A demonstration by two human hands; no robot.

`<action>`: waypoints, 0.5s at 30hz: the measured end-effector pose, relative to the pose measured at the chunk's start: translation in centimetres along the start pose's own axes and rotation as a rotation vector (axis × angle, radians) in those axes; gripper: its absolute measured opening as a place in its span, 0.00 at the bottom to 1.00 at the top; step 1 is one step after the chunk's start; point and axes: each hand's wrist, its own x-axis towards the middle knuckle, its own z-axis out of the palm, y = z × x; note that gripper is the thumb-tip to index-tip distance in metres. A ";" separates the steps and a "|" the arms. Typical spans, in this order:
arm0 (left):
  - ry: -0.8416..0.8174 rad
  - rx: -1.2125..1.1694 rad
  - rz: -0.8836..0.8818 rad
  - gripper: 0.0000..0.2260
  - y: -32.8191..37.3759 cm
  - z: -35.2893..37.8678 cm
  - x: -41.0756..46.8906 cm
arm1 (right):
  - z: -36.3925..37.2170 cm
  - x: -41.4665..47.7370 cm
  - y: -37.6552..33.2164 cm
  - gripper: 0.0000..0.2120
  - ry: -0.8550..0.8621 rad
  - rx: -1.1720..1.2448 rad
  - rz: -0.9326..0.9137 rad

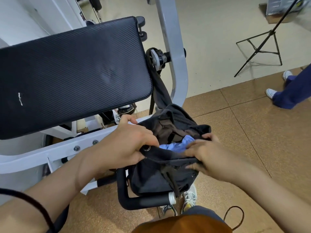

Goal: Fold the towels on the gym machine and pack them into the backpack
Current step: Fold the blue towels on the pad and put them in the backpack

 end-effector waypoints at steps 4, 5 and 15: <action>-0.017 0.203 0.030 0.12 0.0 1.2 -0.4 | -0.5 -1.3 1.5 0.16 0.176 -0.042 0.034; -0.077 0.284 0.039 0.15 0.4 1.3 -0.3 | -0.6 -1.8 1.6 0.16 0.173 -0.062 0.046; -0.408 0.315 -0.187 0.10 1.0 5.0 0.8 | 0.5 -3.9 0.8 0.09 0.362 -0.226 0.178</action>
